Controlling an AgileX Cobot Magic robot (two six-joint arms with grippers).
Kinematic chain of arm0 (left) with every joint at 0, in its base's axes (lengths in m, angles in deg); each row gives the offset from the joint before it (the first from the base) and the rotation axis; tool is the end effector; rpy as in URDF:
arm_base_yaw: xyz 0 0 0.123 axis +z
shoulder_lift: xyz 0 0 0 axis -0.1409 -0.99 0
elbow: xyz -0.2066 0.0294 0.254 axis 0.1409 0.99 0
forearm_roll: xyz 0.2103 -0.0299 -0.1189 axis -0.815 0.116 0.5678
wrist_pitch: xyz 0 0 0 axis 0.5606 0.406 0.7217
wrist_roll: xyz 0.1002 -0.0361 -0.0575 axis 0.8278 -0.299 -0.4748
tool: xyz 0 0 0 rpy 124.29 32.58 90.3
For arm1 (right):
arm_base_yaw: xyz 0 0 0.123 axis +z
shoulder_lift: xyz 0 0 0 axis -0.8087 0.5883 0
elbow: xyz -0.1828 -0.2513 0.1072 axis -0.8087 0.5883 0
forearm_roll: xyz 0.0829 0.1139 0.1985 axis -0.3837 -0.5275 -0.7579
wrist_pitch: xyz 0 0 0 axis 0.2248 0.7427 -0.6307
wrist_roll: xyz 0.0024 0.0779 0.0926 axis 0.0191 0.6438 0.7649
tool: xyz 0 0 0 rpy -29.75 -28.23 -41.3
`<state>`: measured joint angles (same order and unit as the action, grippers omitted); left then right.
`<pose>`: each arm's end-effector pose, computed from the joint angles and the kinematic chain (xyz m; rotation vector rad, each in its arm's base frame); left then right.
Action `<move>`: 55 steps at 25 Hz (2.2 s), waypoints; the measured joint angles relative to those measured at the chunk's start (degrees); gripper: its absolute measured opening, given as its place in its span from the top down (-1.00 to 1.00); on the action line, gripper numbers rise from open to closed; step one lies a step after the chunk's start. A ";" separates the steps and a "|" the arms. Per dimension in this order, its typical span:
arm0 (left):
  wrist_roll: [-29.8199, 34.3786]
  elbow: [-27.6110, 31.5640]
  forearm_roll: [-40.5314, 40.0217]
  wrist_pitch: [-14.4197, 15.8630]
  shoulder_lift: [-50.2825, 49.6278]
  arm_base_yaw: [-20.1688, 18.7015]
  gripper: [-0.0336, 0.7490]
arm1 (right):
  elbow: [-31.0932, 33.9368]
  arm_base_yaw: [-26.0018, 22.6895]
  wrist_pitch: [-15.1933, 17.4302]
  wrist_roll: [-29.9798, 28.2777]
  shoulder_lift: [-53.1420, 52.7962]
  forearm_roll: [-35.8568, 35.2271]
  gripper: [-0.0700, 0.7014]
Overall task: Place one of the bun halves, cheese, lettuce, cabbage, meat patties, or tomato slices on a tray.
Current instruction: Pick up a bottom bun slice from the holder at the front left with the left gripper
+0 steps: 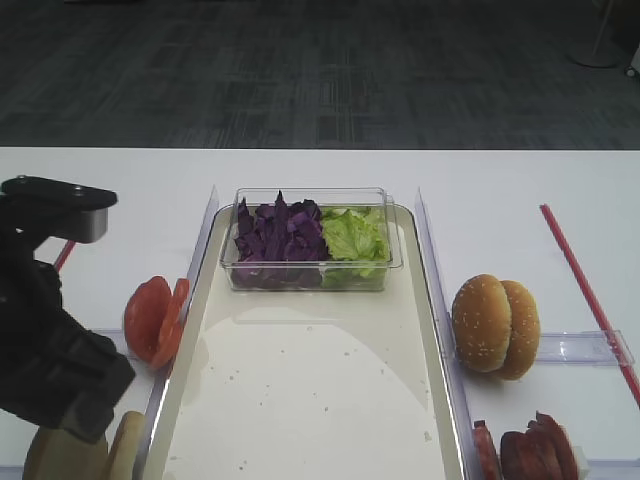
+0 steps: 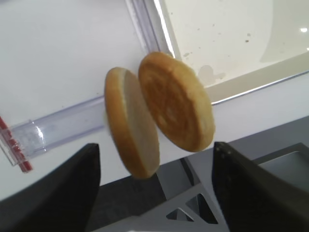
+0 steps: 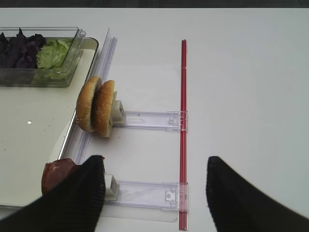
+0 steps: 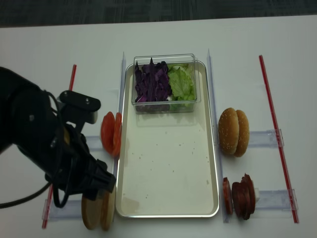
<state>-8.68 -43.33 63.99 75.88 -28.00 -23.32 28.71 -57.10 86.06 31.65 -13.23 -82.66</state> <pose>0.1554 -0.1010 0.2666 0.4997 3.0056 -0.1275 -0.0334 0.0159 0.2498 -0.0246 2.0913 0.0824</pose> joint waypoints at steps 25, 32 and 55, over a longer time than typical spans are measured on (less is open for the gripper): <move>-27.39 -0.45 -10.17 -7.21 -12.16 -14.51 -0.06 | 0.00 0.00 -0.13 0.00 0.00 0.09 -0.43; -30.47 -0.45 -10.53 -7.11 -12.16 -14.59 0.15 | 0.00 0.00 -0.13 0.00 0.00 0.09 -0.43; -31.89 -0.45 -12.07 -3.74 -12.16 -14.59 0.53 | 0.00 0.00 -0.13 0.00 0.00 0.09 -0.43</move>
<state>-40.57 -43.78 51.92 72.15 -40.16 -37.91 28.71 -57.10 85.93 31.65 -13.23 -82.57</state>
